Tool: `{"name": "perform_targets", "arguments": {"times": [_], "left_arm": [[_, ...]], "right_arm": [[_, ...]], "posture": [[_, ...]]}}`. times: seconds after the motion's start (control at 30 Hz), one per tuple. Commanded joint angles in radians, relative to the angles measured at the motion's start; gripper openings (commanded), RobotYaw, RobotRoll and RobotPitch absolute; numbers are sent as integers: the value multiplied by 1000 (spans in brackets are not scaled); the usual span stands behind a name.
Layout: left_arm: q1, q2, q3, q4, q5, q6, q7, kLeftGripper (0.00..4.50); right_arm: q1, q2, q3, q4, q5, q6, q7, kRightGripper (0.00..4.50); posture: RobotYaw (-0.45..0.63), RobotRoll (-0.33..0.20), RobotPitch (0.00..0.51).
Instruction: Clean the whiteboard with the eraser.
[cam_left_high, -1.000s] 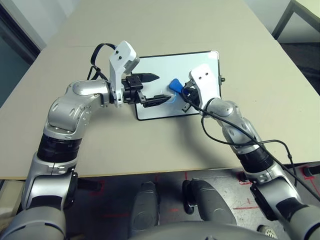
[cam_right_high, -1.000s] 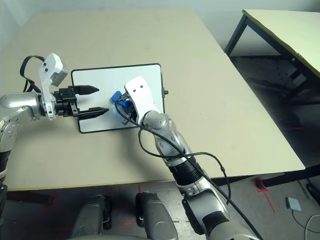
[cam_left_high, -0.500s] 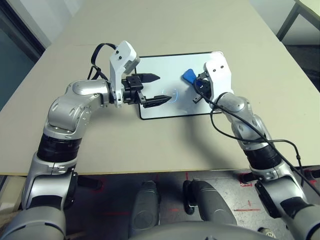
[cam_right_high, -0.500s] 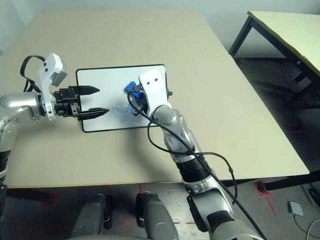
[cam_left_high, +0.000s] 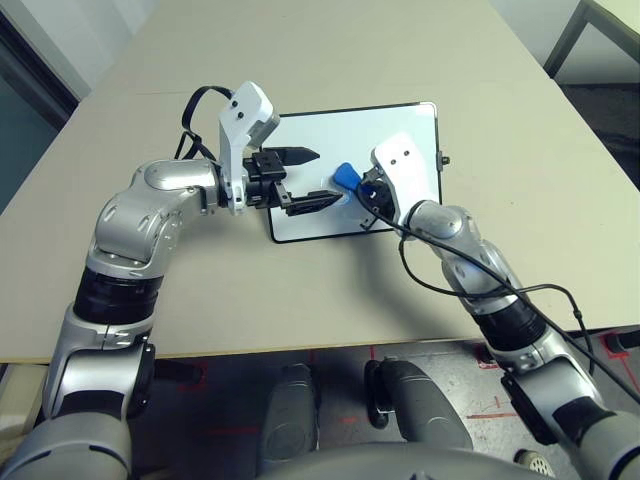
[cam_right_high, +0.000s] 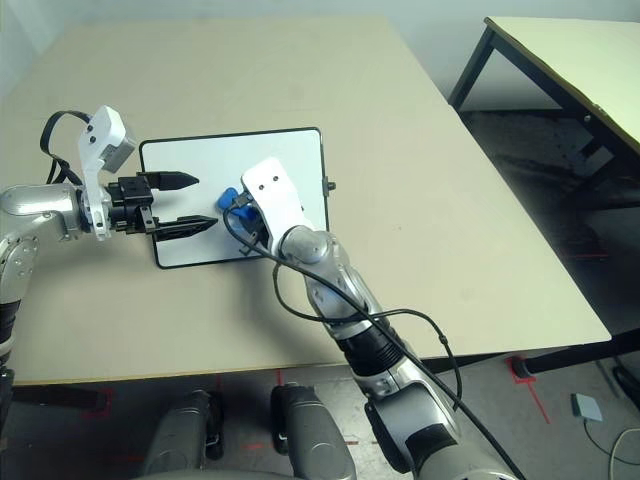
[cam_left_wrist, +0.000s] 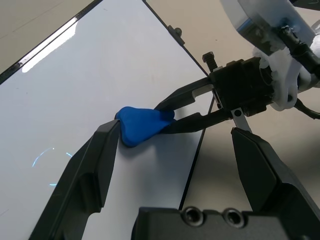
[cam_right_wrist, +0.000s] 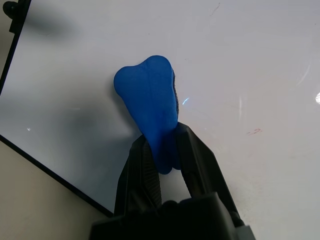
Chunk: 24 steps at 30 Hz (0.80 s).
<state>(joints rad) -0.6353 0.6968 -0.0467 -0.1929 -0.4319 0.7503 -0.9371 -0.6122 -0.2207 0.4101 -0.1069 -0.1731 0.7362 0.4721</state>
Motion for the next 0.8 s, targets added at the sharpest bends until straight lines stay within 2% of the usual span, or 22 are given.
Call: {"name": "perform_targets", "arguments": {"times": [0.03, 0.8], "left_arm": [[2, 7, -6, -13, -3, 5, 0, 4500], [-2, -2, -13, -9, -4, -2, -6, 4500]], "right_arm": [[24, -1, 34, 106, -11, 23, 7, 641], [0, -73, -143, 89, -43, 47, -147, 638]], "posture": [[34, 0, 173], [16, 0, 173]]}}
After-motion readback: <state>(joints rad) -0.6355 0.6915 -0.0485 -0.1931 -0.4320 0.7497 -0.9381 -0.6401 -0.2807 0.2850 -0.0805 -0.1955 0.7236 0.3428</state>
